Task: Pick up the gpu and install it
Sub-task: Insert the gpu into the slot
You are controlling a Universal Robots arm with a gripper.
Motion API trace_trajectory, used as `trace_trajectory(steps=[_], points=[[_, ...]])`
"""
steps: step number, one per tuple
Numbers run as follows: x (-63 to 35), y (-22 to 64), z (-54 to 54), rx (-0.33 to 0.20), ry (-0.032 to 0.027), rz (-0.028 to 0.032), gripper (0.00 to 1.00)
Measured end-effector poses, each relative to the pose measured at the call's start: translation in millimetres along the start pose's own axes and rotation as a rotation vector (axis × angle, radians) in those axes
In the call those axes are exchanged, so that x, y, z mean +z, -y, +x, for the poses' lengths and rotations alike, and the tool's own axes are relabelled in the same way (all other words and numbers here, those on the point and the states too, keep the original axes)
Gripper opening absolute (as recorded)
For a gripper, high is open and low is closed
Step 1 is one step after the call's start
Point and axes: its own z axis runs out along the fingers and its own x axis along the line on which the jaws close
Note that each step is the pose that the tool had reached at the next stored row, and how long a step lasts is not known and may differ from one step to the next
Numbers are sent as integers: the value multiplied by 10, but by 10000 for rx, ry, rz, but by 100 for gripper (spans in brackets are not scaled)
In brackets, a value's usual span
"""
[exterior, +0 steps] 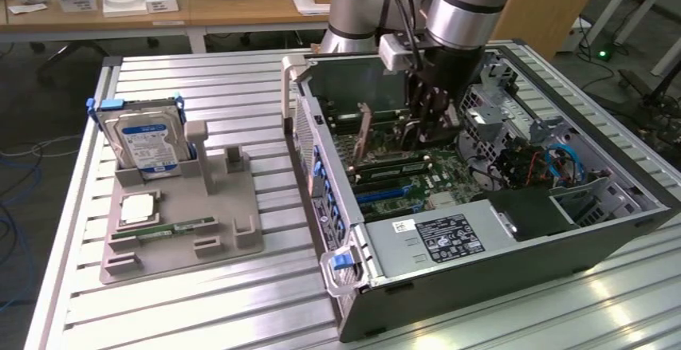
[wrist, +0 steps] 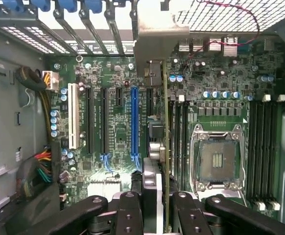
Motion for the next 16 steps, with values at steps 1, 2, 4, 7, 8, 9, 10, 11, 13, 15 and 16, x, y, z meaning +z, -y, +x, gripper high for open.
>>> trace_trajectory(steps=[1,2,4,7,8,9,10,11,13,15,16], points=[[20,-15,1,3,0,3,28],[37,-34,1,5,-1,5,28],[69,-87,3,7,0,9,28],[107,-138,5,7,-1,10,28],[118,-138,8,6,-2,10,28],[132,-138,13,5,-2,10,28],[150,-138,15,7,-1,9,28],[168,-138,17,7,-1,9,28],[205,-138,22,7,0,10,28],[241,-137,23,6,-1,10,28],[259,-137,23,7,0,10,28]])
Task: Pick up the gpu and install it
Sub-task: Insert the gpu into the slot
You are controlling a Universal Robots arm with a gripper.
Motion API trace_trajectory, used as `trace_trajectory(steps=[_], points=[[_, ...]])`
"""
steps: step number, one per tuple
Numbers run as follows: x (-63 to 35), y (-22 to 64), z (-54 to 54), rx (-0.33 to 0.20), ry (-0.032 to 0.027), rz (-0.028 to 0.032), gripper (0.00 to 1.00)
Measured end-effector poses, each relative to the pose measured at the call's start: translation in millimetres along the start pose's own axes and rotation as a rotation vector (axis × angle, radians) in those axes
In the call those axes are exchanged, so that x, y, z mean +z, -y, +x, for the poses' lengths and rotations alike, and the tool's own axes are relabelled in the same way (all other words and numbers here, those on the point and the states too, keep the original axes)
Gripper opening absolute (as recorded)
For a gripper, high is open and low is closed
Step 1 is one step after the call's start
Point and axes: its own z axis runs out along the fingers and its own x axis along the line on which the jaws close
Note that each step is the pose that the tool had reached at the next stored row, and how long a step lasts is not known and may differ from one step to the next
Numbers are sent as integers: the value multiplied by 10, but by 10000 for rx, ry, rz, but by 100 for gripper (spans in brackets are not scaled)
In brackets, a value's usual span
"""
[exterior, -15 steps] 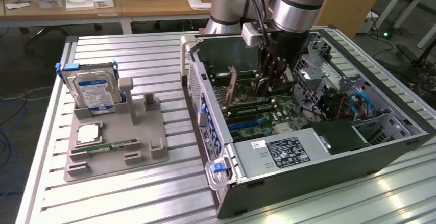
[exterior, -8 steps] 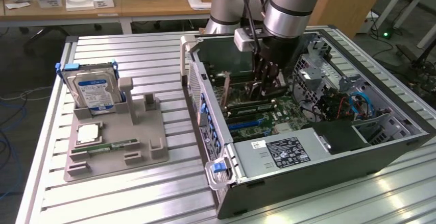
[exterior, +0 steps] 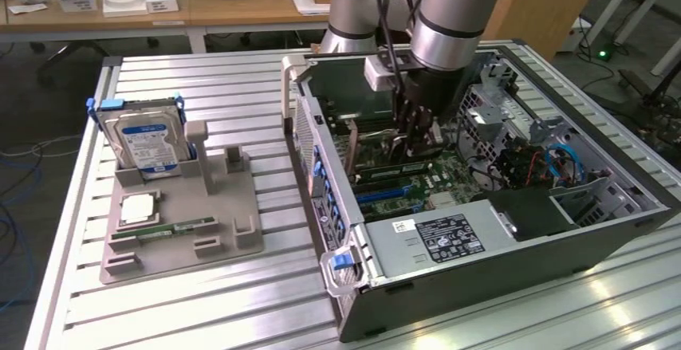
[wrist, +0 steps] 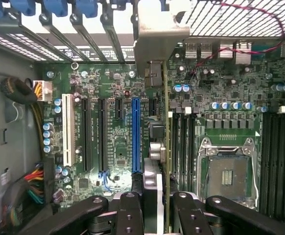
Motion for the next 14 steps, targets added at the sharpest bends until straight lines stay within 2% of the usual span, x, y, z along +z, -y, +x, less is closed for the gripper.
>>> trace_trajectory(steps=[3,9,14], points=[[44,0,6,-2,-3,-1,28],[72,0,85,7,0,0,28],[112,-23,87,227,0,3,28]])
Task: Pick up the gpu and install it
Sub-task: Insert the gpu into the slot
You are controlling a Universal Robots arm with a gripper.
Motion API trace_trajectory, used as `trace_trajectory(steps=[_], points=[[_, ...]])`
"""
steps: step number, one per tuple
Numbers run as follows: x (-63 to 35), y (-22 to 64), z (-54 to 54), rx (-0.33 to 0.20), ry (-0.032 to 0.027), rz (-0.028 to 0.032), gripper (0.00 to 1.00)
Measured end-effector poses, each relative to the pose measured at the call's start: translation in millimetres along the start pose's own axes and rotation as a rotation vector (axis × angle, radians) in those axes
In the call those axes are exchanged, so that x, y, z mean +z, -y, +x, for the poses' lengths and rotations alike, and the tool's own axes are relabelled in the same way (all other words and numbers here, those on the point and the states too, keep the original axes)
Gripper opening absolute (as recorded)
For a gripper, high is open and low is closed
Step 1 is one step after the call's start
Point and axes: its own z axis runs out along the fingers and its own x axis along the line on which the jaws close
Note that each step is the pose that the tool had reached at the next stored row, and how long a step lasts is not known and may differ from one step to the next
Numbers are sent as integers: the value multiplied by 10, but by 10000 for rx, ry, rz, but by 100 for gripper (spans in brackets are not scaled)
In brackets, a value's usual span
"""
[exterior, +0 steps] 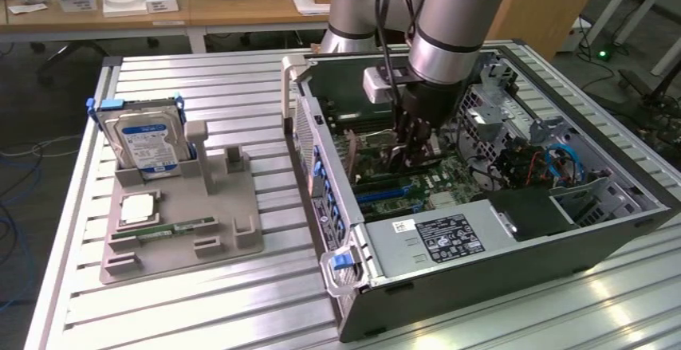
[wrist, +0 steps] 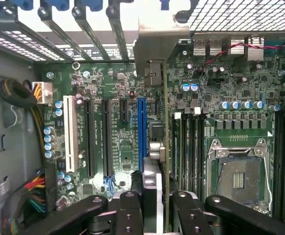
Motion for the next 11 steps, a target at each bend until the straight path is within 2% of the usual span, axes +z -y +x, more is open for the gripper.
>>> trace_trajectory(steps=[8,11], points=[[15,1,63,5,0,1,28],[26,-31,75,5,1,2,28]])
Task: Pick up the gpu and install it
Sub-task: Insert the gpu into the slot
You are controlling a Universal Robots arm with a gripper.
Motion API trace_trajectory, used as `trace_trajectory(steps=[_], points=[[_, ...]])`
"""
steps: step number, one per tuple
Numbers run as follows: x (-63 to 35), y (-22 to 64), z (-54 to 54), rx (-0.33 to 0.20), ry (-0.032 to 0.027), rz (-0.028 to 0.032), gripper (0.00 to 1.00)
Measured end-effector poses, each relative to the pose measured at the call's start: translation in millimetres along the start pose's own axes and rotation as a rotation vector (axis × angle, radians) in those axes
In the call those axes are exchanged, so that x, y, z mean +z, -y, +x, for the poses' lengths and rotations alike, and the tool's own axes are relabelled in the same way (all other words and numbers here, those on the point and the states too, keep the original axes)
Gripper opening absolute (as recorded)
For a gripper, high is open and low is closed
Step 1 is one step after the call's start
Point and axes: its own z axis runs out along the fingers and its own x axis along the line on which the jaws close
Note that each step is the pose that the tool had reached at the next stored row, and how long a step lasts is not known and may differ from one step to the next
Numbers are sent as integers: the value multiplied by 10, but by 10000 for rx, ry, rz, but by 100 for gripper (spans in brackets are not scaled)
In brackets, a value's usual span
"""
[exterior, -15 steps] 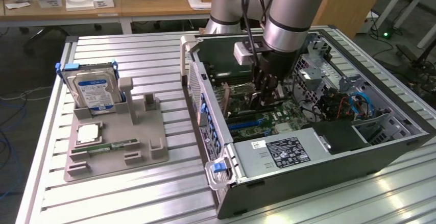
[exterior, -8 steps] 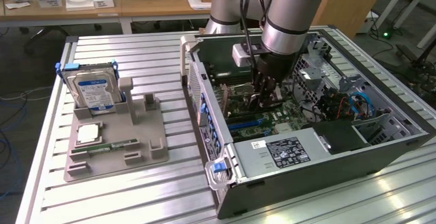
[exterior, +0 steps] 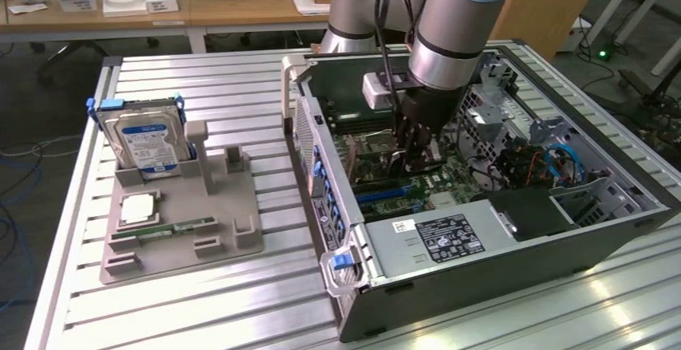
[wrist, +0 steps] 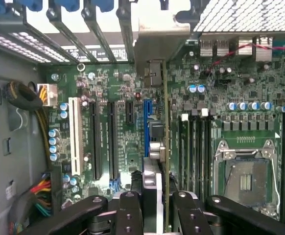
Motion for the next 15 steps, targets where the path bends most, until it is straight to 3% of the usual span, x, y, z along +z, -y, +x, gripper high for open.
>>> trace_trajectory(steps=[15], points=[[39,-48,61,1,-1,-1,28]])
